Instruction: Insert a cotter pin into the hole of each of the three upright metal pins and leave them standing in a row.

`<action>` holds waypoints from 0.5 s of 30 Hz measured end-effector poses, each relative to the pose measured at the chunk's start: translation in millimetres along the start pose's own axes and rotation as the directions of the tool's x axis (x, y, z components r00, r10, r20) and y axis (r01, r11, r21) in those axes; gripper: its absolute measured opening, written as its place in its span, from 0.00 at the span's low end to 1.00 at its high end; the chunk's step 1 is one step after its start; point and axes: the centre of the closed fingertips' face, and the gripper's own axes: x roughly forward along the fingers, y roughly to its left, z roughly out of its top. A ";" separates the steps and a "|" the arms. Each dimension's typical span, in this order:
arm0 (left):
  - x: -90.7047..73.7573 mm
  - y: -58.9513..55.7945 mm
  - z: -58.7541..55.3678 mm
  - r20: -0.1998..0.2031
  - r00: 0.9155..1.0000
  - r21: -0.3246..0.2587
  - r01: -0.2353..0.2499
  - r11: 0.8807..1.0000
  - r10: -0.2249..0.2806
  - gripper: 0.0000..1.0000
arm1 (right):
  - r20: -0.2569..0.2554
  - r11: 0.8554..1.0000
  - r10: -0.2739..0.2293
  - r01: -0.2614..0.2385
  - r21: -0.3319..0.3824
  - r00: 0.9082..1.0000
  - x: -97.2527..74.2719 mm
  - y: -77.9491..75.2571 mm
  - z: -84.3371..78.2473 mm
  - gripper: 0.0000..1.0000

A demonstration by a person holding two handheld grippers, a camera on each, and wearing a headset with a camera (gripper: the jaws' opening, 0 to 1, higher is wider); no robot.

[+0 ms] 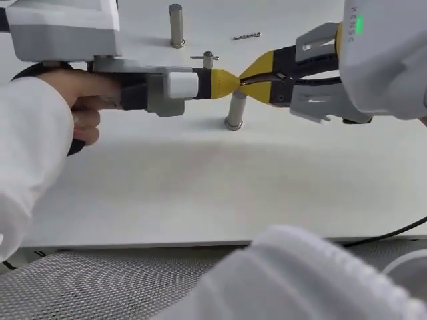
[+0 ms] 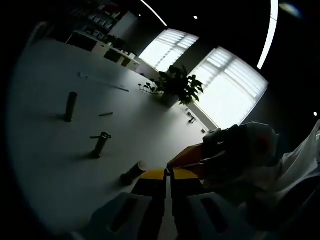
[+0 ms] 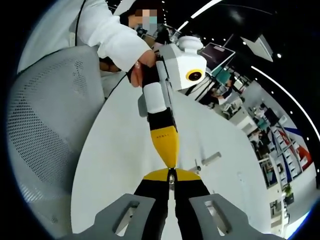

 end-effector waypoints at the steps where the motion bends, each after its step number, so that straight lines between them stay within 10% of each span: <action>1: -0.1 0.0 -0.6 -0.002 1.000 0.007 -0.001 1.000 0.001 0.00 | -0.001 1.000 0.003 -0.003 -0.001 1.000 0.3 0.3 -0.5 0.00; 15: -3.8 -1.0 -5.8 -0.036 0.999 0.105 0.006 0.994 -0.003 0.00 | -0.035 0.994 0.026 -0.022 0.109 0.999 -0.6 -2.5 -23.9 0.14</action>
